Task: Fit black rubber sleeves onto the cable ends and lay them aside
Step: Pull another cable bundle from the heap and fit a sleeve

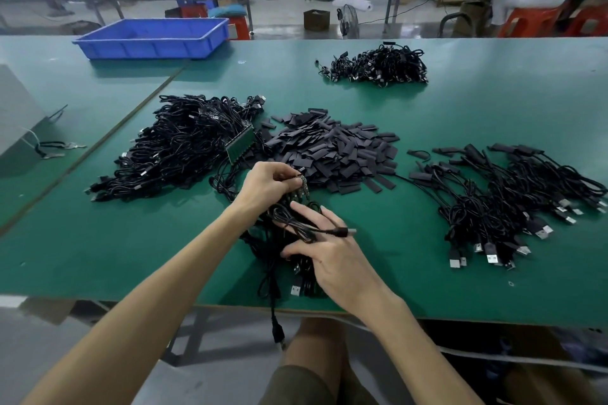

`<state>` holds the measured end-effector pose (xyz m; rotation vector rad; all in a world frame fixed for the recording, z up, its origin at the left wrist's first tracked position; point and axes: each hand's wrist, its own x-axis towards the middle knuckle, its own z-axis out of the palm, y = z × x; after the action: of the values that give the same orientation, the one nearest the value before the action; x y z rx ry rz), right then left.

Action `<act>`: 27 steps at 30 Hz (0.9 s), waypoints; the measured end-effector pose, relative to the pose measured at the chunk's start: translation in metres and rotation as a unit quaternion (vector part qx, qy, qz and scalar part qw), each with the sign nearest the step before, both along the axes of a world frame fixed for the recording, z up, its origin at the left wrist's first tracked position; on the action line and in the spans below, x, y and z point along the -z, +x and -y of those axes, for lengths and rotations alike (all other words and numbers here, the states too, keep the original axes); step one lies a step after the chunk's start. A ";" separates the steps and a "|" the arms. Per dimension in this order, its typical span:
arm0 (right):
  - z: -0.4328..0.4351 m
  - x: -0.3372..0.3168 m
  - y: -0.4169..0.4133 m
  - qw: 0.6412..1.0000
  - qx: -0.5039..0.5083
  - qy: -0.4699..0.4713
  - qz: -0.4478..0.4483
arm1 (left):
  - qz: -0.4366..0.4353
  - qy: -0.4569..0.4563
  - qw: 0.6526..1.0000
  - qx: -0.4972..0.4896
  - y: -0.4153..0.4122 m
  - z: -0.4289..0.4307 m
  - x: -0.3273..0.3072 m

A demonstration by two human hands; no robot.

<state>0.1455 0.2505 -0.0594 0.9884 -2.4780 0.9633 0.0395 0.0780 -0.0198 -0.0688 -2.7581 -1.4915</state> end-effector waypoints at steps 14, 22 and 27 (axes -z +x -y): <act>0.000 -0.005 0.012 0.981 0.076 -0.009 -0.181 | 0.034 0.097 0.993 0.064 0.003 0.007 -0.008; 0.000 -0.006 0.013 0.973 0.019 -0.060 -0.224 | 0.042 0.070 0.995 0.057 -0.002 0.009 -0.005; 0.000 -0.005 0.013 0.976 0.013 -0.084 -0.199 | 0.041 0.069 0.996 0.045 -0.003 0.005 -0.002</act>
<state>0.1586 0.2501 -0.0540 0.9803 -2.0399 0.8531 0.0362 0.0729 -0.0181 -0.1360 -2.7395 -1.7396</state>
